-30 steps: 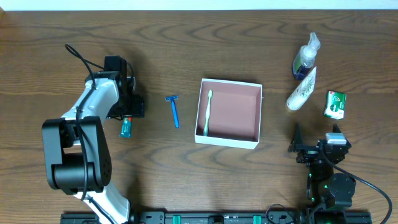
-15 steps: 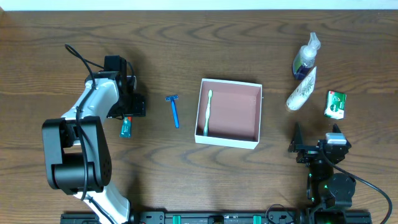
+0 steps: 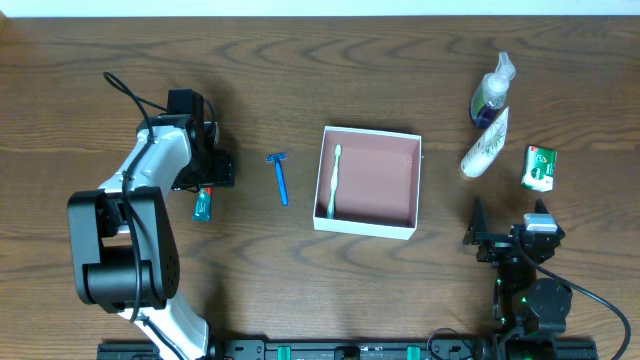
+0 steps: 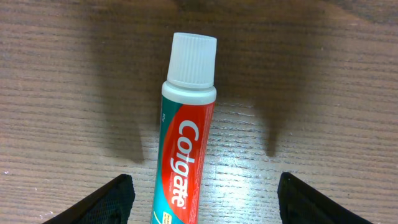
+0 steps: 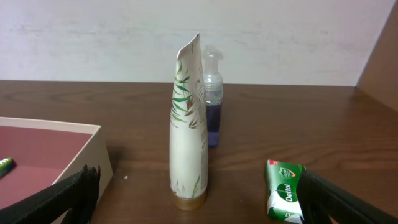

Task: Pack container
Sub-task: 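Lower the left gripper and grasp the red Colgate toothpaste tube, then lift the toothpaste and carry it into the box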

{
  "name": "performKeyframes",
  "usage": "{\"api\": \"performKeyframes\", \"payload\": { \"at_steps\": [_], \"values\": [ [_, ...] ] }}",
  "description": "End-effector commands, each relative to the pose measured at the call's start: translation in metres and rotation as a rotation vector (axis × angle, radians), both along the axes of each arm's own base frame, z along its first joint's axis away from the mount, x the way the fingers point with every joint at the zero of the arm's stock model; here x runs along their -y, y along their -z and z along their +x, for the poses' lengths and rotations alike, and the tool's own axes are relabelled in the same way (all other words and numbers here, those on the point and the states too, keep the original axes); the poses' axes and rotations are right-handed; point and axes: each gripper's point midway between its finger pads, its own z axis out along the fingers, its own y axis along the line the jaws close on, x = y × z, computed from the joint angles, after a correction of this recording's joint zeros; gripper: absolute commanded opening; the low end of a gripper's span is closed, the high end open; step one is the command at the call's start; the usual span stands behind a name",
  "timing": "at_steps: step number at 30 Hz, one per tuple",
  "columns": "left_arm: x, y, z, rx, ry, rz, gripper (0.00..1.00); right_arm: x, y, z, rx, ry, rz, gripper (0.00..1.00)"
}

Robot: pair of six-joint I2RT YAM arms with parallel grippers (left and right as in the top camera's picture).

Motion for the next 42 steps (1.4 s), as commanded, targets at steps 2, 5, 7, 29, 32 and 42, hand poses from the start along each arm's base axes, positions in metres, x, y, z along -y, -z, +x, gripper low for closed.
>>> {"api": "performKeyframes", "payload": {
  "at_steps": [2,5,7,29,32,42],
  "values": [
    [0.001,0.005,-0.005,-0.023,-0.027,-0.018,0.75,-0.003,0.001,0.0,-0.001,-0.015,-0.015,0.99],
    [0.001,0.006,-0.006,-0.026,-0.026,-0.017,0.75,-0.003,0.001,0.0,-0.001,-0.015,-0.015,0.99],
    [0.001,0.007,-0.006,-0.027,-0.026,-0.017,0.75,-0.003,0.001,0.0,-0.001,-0.015,-0.015,0.99],
    [0.001,0.02,-0.015,-0.032,-0.031,-0.018,0.66,-0.003,0.001,0.0,-0.001,-0.015,-0.014,0.99],
    [0.001,0.02,-0.014,-0.026,-0.032,-0.018,0.55,-0.003,0.001,0.0,-0.001,-0.015,-0.015,0.99],
    [0.001,0.018,-0.01,-0.016,-0.054,-0.019,0.14,-0.003,0.001,0.0,-0.001,-0.015,-0.015,0.99]
  ]
}}
